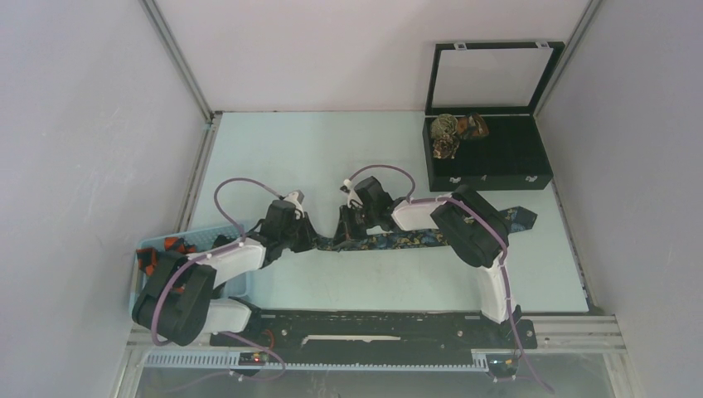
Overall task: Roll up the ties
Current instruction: Roll the tie at the center of the board.
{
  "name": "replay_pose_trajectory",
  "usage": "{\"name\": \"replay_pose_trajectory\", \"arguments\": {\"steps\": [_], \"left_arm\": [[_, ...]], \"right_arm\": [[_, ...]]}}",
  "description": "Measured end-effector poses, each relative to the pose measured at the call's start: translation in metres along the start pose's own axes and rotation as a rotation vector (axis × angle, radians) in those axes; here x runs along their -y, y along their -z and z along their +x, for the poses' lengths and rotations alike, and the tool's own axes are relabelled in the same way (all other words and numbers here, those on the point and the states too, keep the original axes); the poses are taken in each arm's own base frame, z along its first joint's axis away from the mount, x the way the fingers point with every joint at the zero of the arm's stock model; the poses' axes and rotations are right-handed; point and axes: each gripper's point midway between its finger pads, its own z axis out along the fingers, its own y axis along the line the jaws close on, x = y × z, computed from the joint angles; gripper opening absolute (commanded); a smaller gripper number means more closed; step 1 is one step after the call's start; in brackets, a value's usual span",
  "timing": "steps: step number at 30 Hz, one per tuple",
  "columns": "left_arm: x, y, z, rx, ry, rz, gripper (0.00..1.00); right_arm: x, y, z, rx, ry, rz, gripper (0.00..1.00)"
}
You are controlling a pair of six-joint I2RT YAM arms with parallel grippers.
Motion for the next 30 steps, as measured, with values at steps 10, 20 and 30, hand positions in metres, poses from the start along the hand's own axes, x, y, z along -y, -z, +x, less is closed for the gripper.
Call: {"name": "replay_pose_trajectory", "arguments": {"steps": [10, 20, 30], "left_arm": [[0.005, 0.003, -0.001, 0.008, 0.001, -0.013, 0.00], [0.011, 0.023, -0.010, 0.076, 0.000, -0.115, 0.00], [-0.009, 0.034, -0.007, 0.089, 0.037, -0.220, 0.00]], "right_arm": [[0.000, 0.001, -0.004, 0.010, -0.018, 0.001, 0.06], [0.000, 0.016, -0.011, 0.031, 0.019, 0.066, 0.18], [-0.007, 0.021, -0.007, 0.041, 0.070, 0.103, 0.20]]}}
